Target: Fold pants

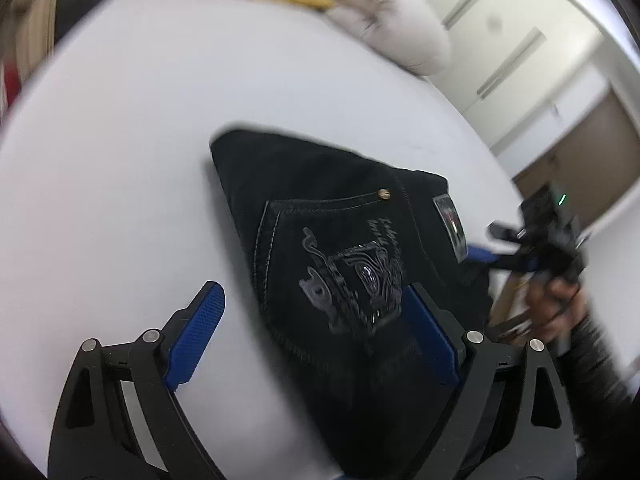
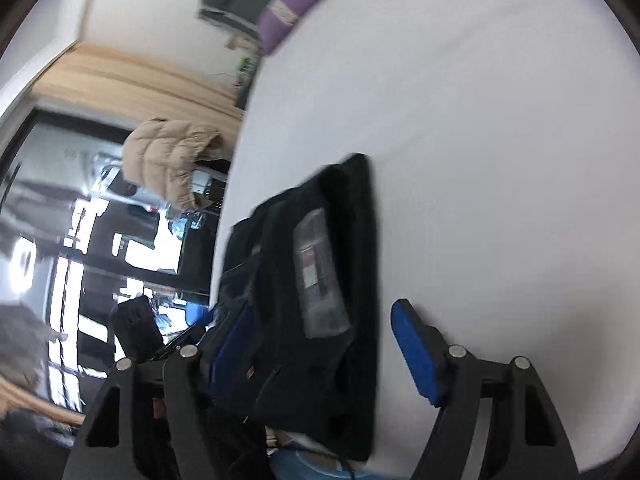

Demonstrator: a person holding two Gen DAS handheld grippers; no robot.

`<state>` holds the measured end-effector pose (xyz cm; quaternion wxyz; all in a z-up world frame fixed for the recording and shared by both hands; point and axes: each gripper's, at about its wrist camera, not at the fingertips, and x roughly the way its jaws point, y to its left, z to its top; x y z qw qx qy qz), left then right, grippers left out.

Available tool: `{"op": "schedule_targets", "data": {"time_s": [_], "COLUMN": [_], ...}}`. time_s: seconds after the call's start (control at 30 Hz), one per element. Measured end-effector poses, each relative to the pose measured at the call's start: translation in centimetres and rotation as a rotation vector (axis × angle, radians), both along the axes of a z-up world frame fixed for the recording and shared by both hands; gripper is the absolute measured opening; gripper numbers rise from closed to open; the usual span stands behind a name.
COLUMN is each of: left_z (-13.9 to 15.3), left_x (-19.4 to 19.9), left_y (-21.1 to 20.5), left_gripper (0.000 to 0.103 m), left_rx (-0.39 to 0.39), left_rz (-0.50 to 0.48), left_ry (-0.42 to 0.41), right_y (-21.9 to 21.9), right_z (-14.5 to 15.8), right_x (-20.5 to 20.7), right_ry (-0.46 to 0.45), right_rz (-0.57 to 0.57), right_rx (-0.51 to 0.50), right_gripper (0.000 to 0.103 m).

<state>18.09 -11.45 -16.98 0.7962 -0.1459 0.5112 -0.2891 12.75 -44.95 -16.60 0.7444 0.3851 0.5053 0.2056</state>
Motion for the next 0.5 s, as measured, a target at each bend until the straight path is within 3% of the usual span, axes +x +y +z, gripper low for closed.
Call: {"op": "schedule_targets", "data": {"time_s": [0.07,0.13,0.27,0.3,0.37,0.4,0.5], "left_z": [-1.7,-2.2,-2.6,-2.8,-3.1,-3.2,-3.6], "left_x": [1.4,1.6,2.8,3.2,3.5,3.6,3.8], "left_y": [-0.1,0.0,0.0,-0.1,0.2,0.4,1.2], "left_gripper": [0.089,0.089,0.081,0.076,0.060,0.047,0.030], "left_rx": [-0.050,-0.064,-0.131,-0.141,-0.148,-0.147,-0.163], "left_rz": [0.003,0.005,-0.001,0.004,0.014,0.018,0.017], "left_ry": [0.092,0.108,0.172,0.191,0.221,0.232,0.251], "right_y": [-0.2,0.1,1.2,1.5,2.1,2.5,3.5], "right_z": [-0.9,-1.1,-2.2,-2.7,-3.1,-3.1,-2.6], "right_x": [1.0,1.9,3.4,3.8,4.1,4.3,4.2], "right_ry": [0.020,0.024,0.063,0.077,0.095,0.098,0.087], "right_rz": [0.003,0.017,0.051,0.051,0.050,0.053,0.067], "right_rx": [0.013,0.050,0.078,0.086,0.089,0.082,0.031], "right_gripper": [0.062,0.061,0.048,0.041,0.036,0.034,0.028]}}
